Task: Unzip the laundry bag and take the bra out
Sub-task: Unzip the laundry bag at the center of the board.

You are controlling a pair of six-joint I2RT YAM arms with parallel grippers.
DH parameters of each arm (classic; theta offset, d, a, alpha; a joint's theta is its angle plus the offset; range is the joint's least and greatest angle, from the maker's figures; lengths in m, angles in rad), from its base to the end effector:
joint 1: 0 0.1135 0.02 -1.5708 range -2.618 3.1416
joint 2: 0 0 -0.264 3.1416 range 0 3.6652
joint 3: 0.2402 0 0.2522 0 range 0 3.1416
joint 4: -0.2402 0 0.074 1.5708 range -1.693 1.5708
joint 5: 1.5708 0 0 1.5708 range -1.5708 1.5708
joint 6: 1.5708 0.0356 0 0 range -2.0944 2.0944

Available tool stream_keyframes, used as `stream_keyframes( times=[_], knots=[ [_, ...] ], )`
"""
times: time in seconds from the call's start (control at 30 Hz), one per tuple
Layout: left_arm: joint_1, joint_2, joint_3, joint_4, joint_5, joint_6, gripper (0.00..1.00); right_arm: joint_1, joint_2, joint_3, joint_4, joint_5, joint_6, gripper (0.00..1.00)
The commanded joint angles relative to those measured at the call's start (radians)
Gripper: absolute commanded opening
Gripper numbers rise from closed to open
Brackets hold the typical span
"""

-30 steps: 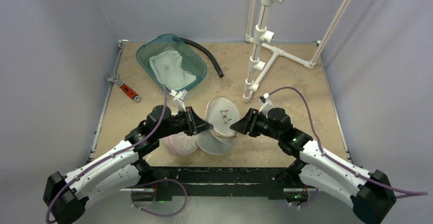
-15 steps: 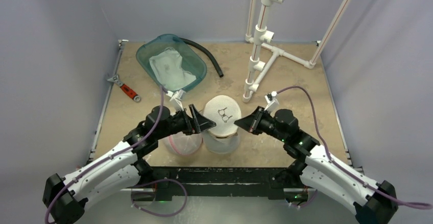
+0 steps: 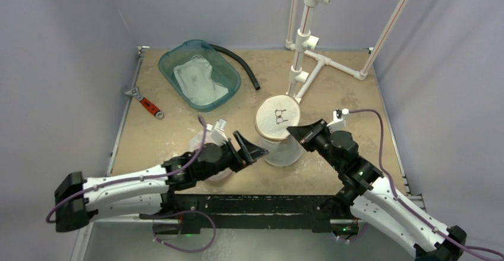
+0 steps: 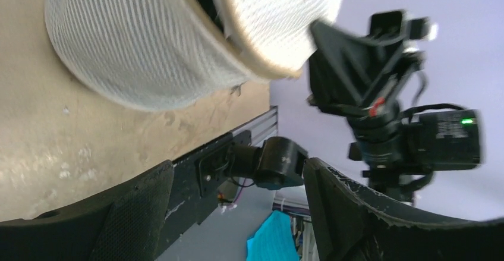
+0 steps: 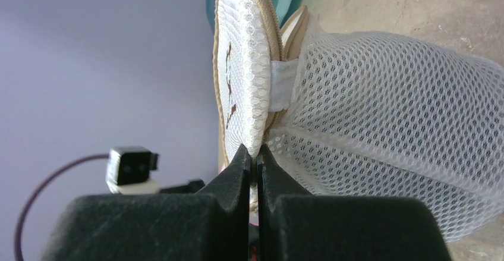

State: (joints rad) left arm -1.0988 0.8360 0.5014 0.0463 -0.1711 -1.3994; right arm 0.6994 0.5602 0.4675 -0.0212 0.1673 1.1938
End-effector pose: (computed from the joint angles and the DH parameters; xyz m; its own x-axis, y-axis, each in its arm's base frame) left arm 0.0957 -0.1742 0.2546 -0.8137 -0.5415 -0.2112 0.0097 0.3507 -0.9364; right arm 0.1218 0.0947 0.2784 -0.5045 0.7737 -0.3833 -0.1062 0.3850 0.9168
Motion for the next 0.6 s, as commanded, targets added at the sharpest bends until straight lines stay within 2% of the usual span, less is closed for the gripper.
stream_keyframes(
  times=[0.0, 0.1, 0.33, 0.57],
  knots=[
    [-0.154, 0.148, 0.060, 0.132, -0.311, -0.149, 0.79, 0.000, -0.001, 0.014, 0.009, 0.068, 0.097, 0.00],
    [-0.183, 0.221, 0.078, 0.225, -0.394, -0.166, 0.79, 0.001, 0.012, 0.034, -0.028, 0.067, 0.087, 0.00],
    [-0.192, 0.330, 0.182, 0.188, -0.517, -0.188, 0.78, 0.001, -0.028, 0.022, -0.089, 0.060, 0.066, 0.00],
    [-0.192, 0.441, 0.234, 0.211, -0.508, -0.200, 0.72, 0.000, -0.060, 0.000, -0.097, 0.048, 0.060, 0.00]
  ],
)
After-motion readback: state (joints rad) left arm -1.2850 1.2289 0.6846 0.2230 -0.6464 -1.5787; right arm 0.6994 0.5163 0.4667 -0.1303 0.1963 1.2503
